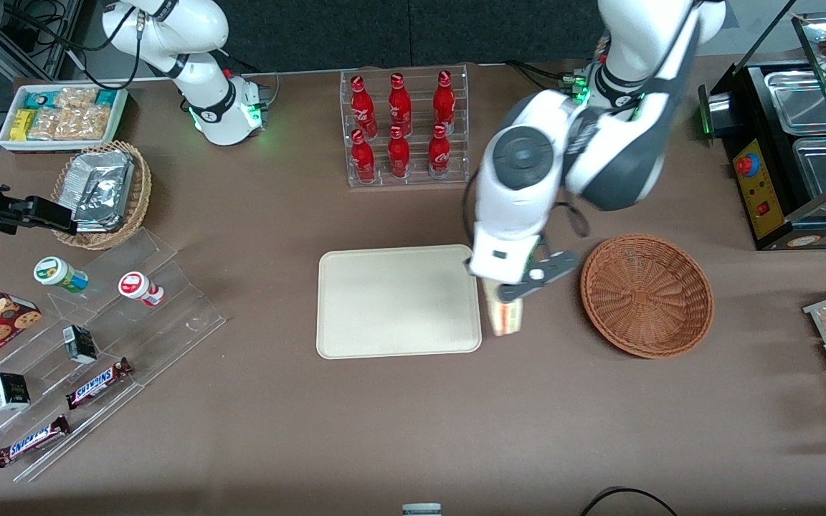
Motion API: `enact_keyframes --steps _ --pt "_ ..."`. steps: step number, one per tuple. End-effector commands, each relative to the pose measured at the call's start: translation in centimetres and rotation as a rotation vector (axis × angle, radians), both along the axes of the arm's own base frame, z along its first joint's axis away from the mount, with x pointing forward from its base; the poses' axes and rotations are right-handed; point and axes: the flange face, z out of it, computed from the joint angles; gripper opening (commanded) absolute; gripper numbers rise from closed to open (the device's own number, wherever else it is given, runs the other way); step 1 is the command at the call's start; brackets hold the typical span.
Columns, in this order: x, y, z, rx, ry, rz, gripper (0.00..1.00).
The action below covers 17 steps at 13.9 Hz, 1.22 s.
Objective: Place sandwich from basket to tray
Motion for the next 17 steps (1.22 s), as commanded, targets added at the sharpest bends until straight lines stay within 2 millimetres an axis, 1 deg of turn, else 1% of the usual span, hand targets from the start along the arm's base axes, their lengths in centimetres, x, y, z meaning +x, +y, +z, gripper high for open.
enact_keyframes --steps 1,2,4,8,9,10,11,12,14,16,17 --pt "0.3 -4.2 -1.4 -0.018 -0.050 -0.042 0.00" --pt "-0.2 -5.5 -2.6 -0.018 -0.056 -0.060 0.00" --pt "-1.2 -7.6 -5.6 0.021 -0.064 -0.099 0.00" --pt "-2.2 -9.8 -9.2 0.036 -0.065 -0.139 0.00" --pt "-2.8 -10.8 -10.2 0.033 -0.073 -0.151 0.00" --pt "-2.8 -11.1 -11.6 0.037 -0.071 -0.129 0.00" --pt "-3.1 -11.6 -12.4 0.056 -0.084 -0.132 0.00" --pt "-3.3 -12.0 -13.1 0.058 -0.097 -0.136 0.00" --pt "-3.4 -12.2 -14.4 0.062 -0.090 -0.136 0.00" --pt "-4.4 -13.3 -15.4 0.068 -0.086 -0.149 0.00" --pt "-4.5 -13.4 -16.3 0.073 -0.081 -0.134 0.00"
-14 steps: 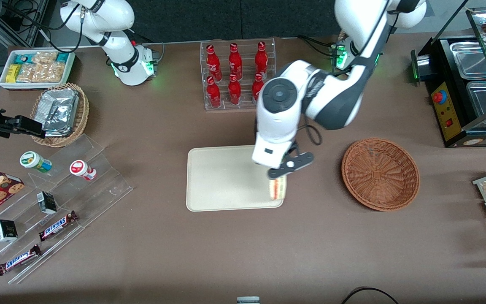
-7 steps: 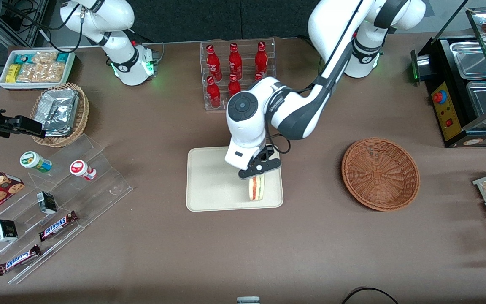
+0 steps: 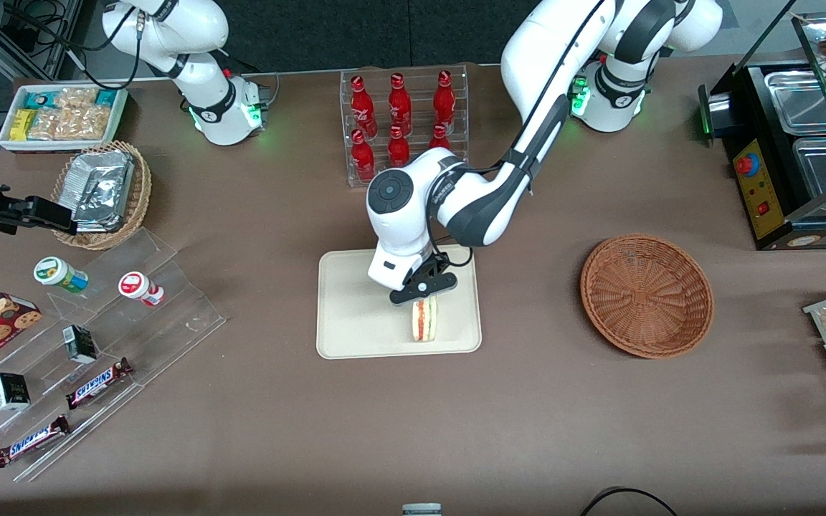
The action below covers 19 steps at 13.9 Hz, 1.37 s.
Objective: Place sandwich from basket to tray
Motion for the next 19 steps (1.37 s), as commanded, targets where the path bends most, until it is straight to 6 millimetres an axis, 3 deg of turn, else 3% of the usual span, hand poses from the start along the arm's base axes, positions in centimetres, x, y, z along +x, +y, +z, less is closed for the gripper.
enact_keyframes --steps 1,5,11,12,13,14,19 --pt "-0.6 -1.8 -1.3 0.012 -0.029 0.015 0.00" --pt "-1.7 -3.0 -3.1 0.007 -0.031 0.015 0.00" --pt "-2.0 -3.2 -4.0 0.014 -0.026 0.027 0.00" --pt "-2.1 -3.2 -4.2 0.017 -0.024 0.035 0.08" --pt "-2.1 -3.2 -4.4 0.019 -0.021 0.034 0.45" --pt "-2.1 -3.2 -4.4 0.018 -0.023 0.033 0.97" --pt "-2.0 -3.0 -3.5 0.018 -0.021 0.041 1.00"
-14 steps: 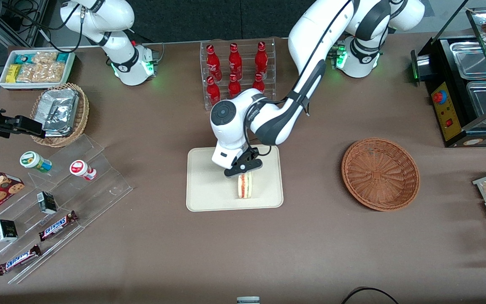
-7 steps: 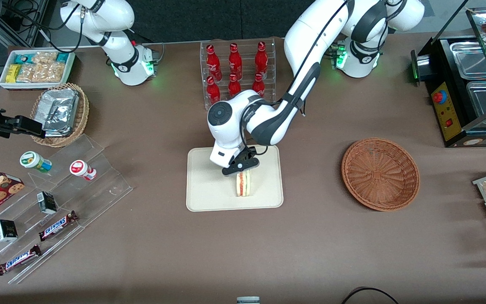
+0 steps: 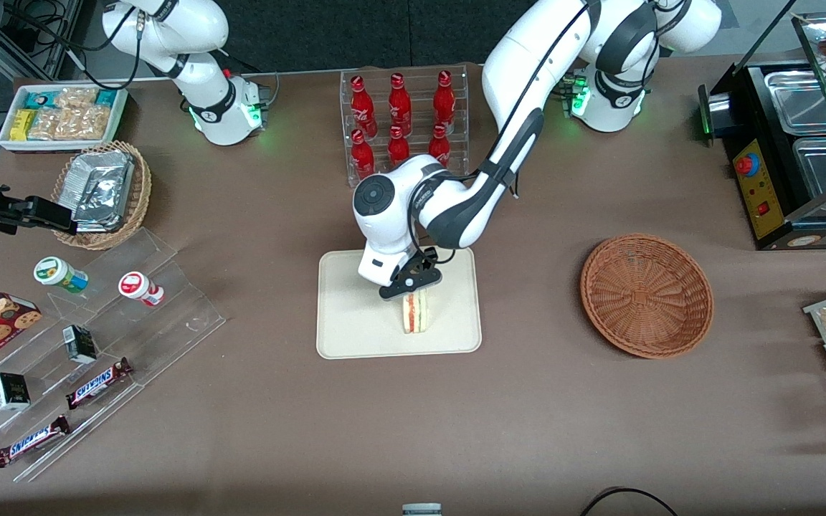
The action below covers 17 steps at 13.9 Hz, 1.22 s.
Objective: Place sandwich from basket to tray
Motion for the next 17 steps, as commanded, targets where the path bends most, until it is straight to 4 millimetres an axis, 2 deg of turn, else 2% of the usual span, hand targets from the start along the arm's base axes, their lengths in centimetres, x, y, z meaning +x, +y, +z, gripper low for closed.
enact_keyframes --steps 1,2,5,9,12,15,17 --pt "0.1 -0.6 1.2 0.010 -0.024 0.014 1.00" --pt "0.2 -0.5 2.4 0.009 -0.026 0.023 0.99" --pt "0.8 0.6 7.8 -0.006 -0.048 0.076 1.00" --pt "3.0 5.2 15.2 0.002 -0.046 0.144 1.00" --pt "5.2 10.7 20.5 0.012 -0.033 0.223 1.00" --pt "6.1 16.9 23.9 0.049 0.017 0.214 1.00" --pt "6.5 21.8 26.8 0.043 0.069 0.195 1.00"
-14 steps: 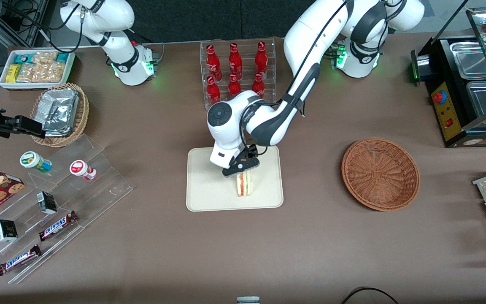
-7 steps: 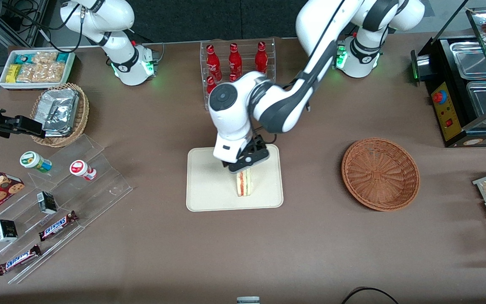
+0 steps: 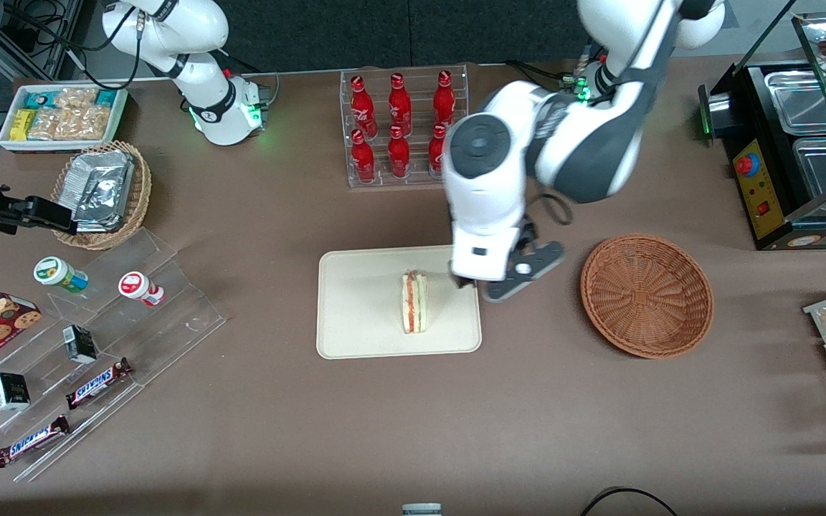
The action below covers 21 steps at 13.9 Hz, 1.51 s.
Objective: Place sandwich from basket to tray
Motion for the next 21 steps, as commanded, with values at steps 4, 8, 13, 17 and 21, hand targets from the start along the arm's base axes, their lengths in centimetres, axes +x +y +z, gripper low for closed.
enact_keyframes --steps 4,8,13,17,21 --pt "0.3 16.6 8.8 -0.091 0.145 -0.102 1.00" --pt "0.5 23.9 10.1 -0.112 0.162 -0.180 1.00" --pt "-1.6 36.3 12.4 -0.163 0.172 -0.325 1.00" --pt "-5.1 38.4 12.1 -0.171 0.173 -0.369 1.00" --pt "-10.1 38.1 11.0 -0.163 0.131 -0.380 1.00"
